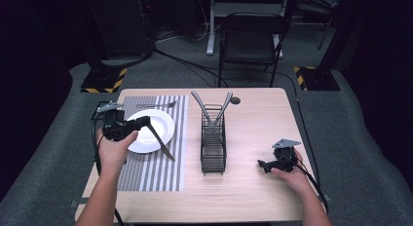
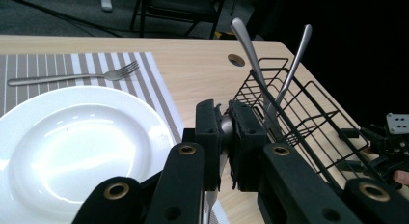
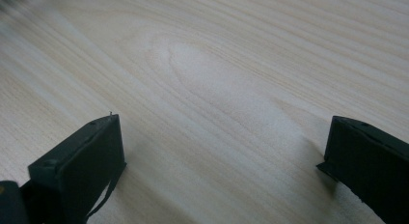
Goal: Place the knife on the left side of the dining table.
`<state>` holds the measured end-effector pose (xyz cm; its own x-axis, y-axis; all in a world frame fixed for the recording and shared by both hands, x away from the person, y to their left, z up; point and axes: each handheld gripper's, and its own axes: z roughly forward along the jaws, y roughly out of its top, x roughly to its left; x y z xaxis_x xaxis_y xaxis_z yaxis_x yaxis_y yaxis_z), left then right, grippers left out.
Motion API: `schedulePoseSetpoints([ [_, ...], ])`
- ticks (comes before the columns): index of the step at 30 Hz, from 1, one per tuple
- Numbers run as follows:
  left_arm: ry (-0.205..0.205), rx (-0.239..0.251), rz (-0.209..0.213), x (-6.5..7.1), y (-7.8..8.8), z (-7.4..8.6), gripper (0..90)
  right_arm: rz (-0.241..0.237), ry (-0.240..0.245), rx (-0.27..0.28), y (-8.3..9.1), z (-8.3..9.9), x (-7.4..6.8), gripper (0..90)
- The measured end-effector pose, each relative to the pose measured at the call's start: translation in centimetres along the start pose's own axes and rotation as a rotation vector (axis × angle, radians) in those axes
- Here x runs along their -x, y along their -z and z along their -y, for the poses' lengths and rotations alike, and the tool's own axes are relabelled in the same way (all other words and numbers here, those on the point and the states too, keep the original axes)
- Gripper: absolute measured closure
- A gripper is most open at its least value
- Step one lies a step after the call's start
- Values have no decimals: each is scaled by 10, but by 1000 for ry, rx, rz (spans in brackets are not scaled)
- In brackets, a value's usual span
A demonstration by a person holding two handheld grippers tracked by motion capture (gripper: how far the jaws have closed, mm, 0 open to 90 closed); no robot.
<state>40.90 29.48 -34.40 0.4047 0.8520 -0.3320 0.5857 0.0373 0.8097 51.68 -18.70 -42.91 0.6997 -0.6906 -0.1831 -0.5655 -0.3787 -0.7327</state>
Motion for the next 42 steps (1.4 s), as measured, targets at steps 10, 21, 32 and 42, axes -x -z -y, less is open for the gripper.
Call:
schedulePoseSetpoints([
  [10, 59, 31, -25, -11, 2, 13, 834, -2, -2, -1, 0, 0, 0, 0],
  [21, 134, 68, -111, -34, 17, 33, 806, -1, -2, -2, 0, 0, 0, 0],
  [32, 221, 97, -158, -56, 23, 52, 780, -2, -2, -1, 0, 0, 0, 0],
  [42, 273, 115, -197, -69, 26, 67, 763, -2, -3, -2, 0, 0, 0, 0],
])
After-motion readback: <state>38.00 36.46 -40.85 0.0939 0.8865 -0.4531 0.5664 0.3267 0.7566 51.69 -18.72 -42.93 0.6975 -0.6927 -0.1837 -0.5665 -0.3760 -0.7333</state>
